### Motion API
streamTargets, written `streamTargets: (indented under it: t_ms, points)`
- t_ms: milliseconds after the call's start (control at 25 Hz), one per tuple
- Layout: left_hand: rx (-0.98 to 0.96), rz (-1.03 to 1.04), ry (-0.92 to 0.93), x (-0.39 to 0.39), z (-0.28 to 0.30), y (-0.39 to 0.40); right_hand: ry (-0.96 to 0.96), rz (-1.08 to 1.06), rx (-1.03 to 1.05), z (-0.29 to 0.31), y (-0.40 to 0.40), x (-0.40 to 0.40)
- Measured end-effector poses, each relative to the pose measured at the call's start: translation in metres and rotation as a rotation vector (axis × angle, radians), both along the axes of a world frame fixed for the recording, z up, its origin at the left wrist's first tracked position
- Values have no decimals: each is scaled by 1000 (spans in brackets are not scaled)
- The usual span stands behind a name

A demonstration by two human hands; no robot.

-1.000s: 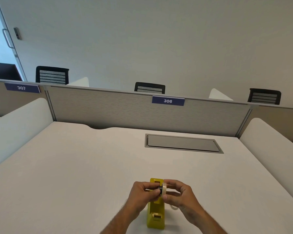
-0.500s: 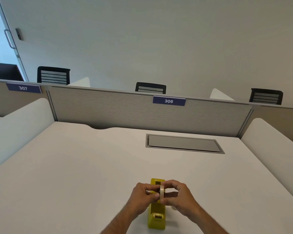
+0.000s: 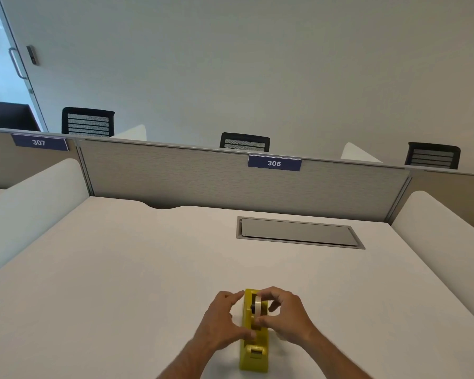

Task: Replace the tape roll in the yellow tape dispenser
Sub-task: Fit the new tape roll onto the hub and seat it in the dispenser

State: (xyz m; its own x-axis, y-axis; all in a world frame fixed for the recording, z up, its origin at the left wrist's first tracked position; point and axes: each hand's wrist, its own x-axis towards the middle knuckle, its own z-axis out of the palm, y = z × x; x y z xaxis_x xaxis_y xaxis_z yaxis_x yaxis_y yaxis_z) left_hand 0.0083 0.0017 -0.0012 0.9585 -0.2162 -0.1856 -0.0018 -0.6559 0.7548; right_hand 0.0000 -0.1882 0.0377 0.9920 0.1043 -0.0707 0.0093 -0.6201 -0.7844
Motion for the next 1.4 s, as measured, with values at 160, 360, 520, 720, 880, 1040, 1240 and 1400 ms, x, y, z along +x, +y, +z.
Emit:
streamTargets:
  t_ms: [160,360,520,720,880,1040,1240,1400]
  points:
    - [107,-87,7,1,-4,-2,-12,-4,-91,-7,2,3]
    - [142,-79,5,1,-10,-2,-63,-26,-173,-17,2,3]
    - [166,-83,-19,2,-9,-3,-101,-17,-165,-20,3,5]
    - [221,-79,-23,2,-8,-4,-110,9,-223,-22,4,9]
    - [240,-74,-4,1,-7,-6,-109,-6,-250,-24,2,9]
    - [239,-75,-3,2,-8,-6,-97,-3,-259,-27,1,7]
    - [225,-97,-20,3,-9,-5,-159,18,-232,-26,-2,7]
    - [144,-114,-40,4,-6,-7,-202,56,-264,-26,-2,7]
